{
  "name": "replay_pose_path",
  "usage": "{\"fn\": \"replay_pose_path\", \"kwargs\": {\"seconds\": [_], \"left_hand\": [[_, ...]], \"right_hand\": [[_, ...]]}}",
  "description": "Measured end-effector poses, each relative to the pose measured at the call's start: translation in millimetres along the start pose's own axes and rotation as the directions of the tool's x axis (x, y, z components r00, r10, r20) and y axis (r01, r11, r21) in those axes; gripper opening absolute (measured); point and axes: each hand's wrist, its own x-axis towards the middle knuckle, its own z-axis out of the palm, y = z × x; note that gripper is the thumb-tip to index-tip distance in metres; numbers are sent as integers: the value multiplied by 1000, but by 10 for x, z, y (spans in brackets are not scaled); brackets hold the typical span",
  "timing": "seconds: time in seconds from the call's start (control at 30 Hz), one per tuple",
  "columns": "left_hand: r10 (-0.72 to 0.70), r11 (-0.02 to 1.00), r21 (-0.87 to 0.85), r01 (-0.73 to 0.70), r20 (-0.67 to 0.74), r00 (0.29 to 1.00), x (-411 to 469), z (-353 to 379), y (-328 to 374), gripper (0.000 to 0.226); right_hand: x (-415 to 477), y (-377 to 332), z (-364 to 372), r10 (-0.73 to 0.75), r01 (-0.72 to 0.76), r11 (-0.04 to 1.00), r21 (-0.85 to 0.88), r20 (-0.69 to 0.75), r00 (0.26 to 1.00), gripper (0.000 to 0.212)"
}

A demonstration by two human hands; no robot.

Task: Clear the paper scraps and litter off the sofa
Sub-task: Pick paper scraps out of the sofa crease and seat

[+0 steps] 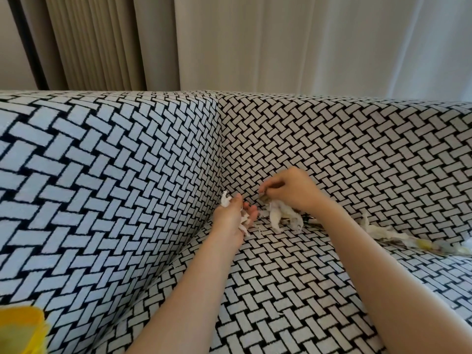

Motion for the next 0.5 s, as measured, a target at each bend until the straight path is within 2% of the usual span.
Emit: {"fn": "replay_pose_path", "kwargs": {"seconds": [0.1, 0.23, 0.33, 0.4, 0.47, 0.5], "left_hand": [[-55, 998, 15, 54, 27, 998, 19, 9, -11, 27], [-147, 971, -159, 179, 193, 970, -45, -11, 66, 44], [-124, 973, -169, 160, 202, 971, -39, -12, 74, 28], [-90, 976, -177, 126, 195, 977, -13, 3, 55, 17], [-27, 987, -152, 47, 130, 991, 34, 1, 44, 7], [9, 993, -121, -1, 62, 998, 49, -10, 52, 9]], "right_hand": [[-38, -154, 40, -23, 17, 991, 129, 42, 999, 16], [-53, -242, 265, -80, 71, 972, 225, 28, 996, 17], [-48, -200, 306, -92, 93, 979, 181, -16, 996, 25], [-36, -177, 229, -76, 65, 985, 163, 61, 995, 19], [-39, -166, 124, -43, 7, 966, 259, 134, 990, 22], [-34, -154, 71, -27, -13, 960, 279, 139, 990, 29]]}}
